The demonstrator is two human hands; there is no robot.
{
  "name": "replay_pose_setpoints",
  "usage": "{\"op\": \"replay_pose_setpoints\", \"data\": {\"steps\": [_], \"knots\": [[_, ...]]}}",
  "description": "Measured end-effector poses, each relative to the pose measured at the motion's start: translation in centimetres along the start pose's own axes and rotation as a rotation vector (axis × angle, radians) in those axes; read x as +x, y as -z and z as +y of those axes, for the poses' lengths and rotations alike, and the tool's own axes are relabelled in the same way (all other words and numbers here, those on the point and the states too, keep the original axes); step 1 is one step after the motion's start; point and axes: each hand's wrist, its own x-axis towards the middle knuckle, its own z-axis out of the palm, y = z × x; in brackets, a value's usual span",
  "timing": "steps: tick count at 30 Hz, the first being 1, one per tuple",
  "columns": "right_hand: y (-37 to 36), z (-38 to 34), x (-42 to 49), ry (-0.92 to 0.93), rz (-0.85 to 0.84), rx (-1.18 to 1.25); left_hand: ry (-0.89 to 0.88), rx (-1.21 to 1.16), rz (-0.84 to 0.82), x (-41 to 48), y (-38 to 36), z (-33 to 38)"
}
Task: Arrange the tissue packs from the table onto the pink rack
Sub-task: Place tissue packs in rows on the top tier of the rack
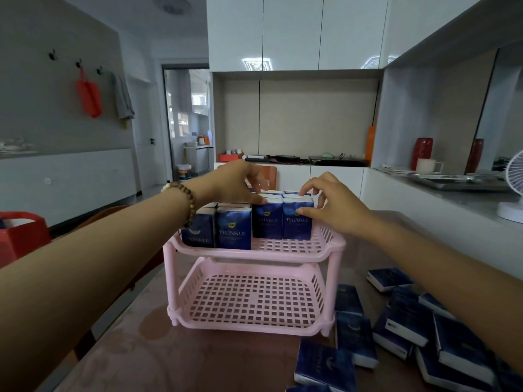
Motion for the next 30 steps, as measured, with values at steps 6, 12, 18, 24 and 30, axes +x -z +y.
{"op": "replay_pose_setpoints", "data": {"steps": [6, 12, 18, 24, 30], "knots": [[1.7, -0.6, -1.3, -0.005, -0.029, 0.050, -0.006, 0.031, 0.066, -1.4, 0.3, 1.1], [4.3, -2.3, -6.2, -0.092, -0.057, 0.184, -0.182, 0.072, 0.219, -7.1, -1.2, 4.2], [4.0, -3.3, -15.4, -0.226, -0.165, 0.351, -0.249, -0.080, 0.187, -14.2, -6.7, 6.6], [0.9, -1.8, -22.2, -0.374, -0.375, 0.285, -0.110, -0.273, -0.017, -18.2, -13.9, 6.2], [0.5, -2.4, -23.9, -0.464, -0.599, 0.226, -0.021, -0.268, -0.103, -20.3, -16.3, 5.9]]}}
